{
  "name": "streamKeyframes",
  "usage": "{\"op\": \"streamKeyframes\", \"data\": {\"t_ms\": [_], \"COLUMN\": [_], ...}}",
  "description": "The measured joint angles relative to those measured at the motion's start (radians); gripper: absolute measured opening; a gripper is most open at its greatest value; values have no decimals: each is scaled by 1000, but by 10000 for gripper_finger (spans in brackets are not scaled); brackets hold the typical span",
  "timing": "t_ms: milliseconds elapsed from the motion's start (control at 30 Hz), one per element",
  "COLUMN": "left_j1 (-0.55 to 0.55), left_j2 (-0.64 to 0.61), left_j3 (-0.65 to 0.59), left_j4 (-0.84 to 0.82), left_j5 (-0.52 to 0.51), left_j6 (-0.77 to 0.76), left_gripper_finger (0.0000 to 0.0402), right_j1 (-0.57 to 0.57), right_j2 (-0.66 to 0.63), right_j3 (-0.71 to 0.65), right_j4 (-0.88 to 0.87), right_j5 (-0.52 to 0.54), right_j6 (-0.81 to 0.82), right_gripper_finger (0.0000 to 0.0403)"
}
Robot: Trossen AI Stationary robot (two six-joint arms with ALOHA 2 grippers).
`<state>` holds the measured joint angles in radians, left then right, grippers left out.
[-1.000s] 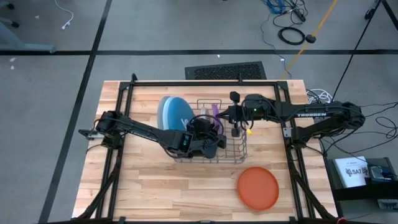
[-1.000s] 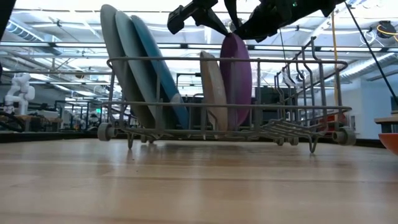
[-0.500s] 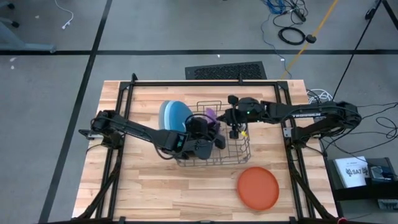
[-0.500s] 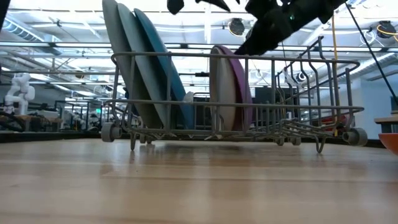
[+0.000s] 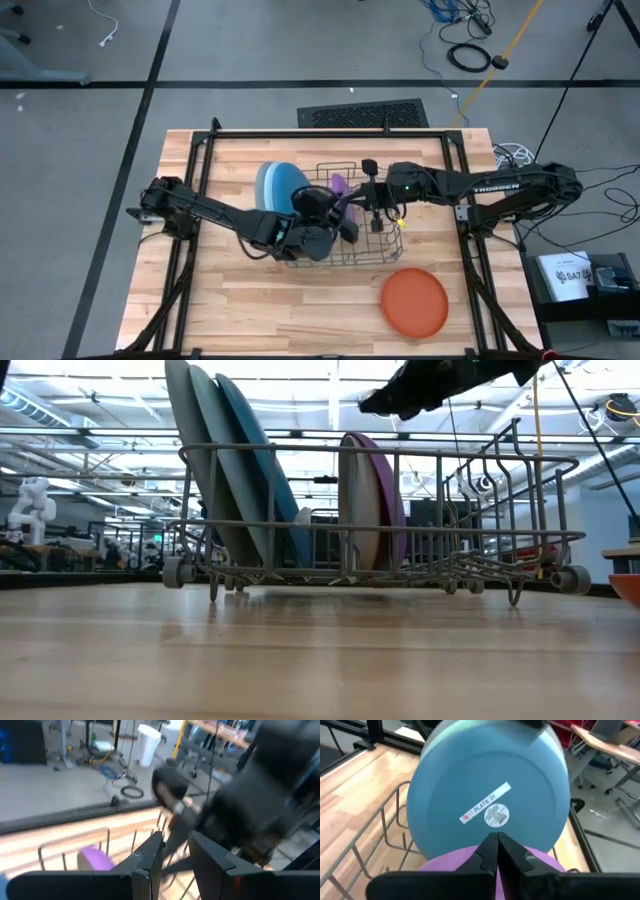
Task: Sort dishes
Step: Put the orange plate into the dish rack
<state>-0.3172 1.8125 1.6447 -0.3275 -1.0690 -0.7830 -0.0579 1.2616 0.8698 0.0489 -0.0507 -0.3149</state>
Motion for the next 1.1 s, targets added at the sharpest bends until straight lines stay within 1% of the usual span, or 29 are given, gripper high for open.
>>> {"op": "streamKeyframes", "data": {"t_ms": [133,267,367,433,533,600,700,833,933,1000,1100], "left_j1": [-14,-34,-55,-74,-95,-100,-100,-96,-96,-96,-96], "left_j2": [-30,-59,-91,-113,-134,-137,-135,-134,-133,-134,-134], "left_j3": [0,0,0,1,1,1,-9,-72,-110,-124,-135], "left_j4": [45,38,14,-43,-143,-216,-336,-407,-418,-426,-415], "left_j5": [-9,-29,-39,-48,-94,-137,-141,-139,-124,-103,-43], "left_j6": [127,250,348,384,392,354,266,173,163,163,222], "left_gripper_finger": [96,96,96,96,96,96,96,96,96,96,96], "right_j1": [7,7,8,8,10,14,25,59,108,153,241], "right_j2": [37,81,101,105,102,86,52,-4,-52,-84,-126], "right_j3": [0,0,0,0,0,0,1,1,1,1,1], "right_j4": [14,70,116,150,194,221,240,211,123,26,-121], "right_j5": [38,54,54,53,53,52,52,52,52,63,170], "right_j6": [12,18,42,63,65,65,65,81,92,92,133], "right_gripper_finger": [0,0,0,0,0,0,0,0,0,0,0]}}
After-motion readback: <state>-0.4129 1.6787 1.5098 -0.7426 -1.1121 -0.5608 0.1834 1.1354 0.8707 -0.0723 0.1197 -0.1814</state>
